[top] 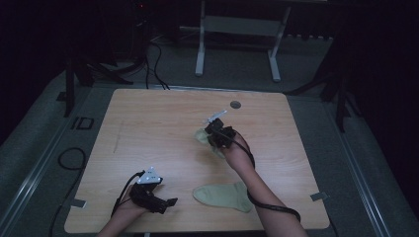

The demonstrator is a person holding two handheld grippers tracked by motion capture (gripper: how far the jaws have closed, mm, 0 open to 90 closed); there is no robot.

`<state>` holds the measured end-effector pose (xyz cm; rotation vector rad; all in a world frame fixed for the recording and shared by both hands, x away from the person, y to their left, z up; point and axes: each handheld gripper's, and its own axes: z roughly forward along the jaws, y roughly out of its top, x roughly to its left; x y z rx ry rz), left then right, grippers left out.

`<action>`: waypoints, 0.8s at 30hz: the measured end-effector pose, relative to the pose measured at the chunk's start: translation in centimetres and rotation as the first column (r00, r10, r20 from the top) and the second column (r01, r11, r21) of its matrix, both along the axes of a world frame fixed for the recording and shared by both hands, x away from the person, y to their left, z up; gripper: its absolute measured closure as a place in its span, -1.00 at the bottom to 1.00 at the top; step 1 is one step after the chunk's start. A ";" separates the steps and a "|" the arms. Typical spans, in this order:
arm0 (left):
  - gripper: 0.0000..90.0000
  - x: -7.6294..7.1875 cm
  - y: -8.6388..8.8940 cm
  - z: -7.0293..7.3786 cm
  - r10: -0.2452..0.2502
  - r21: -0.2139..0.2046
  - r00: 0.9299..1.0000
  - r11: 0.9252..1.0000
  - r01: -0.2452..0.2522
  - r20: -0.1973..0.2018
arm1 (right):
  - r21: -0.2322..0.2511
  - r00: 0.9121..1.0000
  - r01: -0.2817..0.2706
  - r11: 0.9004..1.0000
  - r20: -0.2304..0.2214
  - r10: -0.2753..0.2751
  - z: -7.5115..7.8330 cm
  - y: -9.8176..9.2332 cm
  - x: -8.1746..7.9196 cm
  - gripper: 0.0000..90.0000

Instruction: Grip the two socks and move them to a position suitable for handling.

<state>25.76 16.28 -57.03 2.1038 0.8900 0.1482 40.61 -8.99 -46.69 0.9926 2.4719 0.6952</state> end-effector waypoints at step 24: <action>-0.96 0.1 -1.1 0.1 -0.013 0.003 1.000 1.000 0.013 0.021 | -0.022 0.992 0.064 0.998 -0.112 -0.066 -7.6 -1.8 -1.7 0.22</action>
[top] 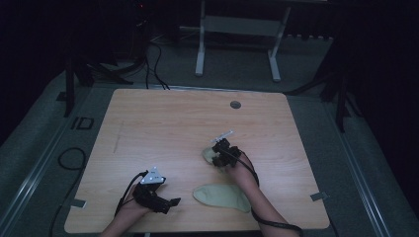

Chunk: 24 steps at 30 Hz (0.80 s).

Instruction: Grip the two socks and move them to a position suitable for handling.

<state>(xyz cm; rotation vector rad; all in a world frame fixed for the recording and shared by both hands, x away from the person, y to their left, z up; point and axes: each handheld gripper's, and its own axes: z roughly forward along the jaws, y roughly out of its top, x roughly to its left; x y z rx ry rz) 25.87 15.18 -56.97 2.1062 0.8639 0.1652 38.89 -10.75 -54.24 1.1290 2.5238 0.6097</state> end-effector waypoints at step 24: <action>0.90 6.2 -5.7 4.8 -0.047 0.053 0.977 0.998 0.037 0.206 | 0.045 0.996 -0.080 0.996 -0.022 0.081 1.3 -1.0 -2.2 0.34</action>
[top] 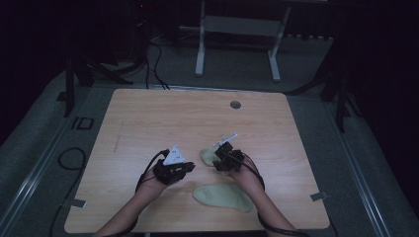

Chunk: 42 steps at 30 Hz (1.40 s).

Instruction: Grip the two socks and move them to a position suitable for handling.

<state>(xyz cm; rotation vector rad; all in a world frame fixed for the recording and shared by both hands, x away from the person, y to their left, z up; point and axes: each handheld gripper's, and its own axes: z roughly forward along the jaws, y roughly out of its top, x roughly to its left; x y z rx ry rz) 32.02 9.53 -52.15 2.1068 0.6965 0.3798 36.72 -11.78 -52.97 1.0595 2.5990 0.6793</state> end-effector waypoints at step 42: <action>0.98 6.0 -4.1 -3.9 -0.035 0.193 0.996 0.980 0.051 -0.084 | 0.094 0.987 0.159 0.983 0.007 -0.161 3.0 -7.6 3.3 0.83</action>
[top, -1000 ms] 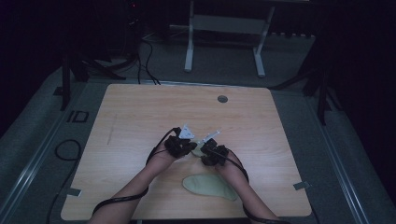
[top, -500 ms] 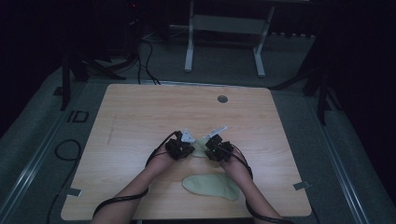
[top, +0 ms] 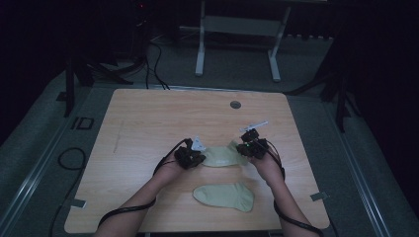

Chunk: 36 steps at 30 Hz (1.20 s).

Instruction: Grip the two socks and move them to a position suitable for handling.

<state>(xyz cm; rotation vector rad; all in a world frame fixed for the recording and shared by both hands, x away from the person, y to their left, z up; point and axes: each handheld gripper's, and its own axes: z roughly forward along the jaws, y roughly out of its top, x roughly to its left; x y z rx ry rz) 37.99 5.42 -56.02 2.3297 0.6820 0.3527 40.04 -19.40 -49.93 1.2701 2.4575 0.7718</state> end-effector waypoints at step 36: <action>0.98 0.5 -0.4 0.1 -0.006 0.007 1.000 1.000 0.006 -0.015 | -0.045 0.997 0.060 0.997 -0.054 -0.063 -4.1 -2.1 0.3 0.84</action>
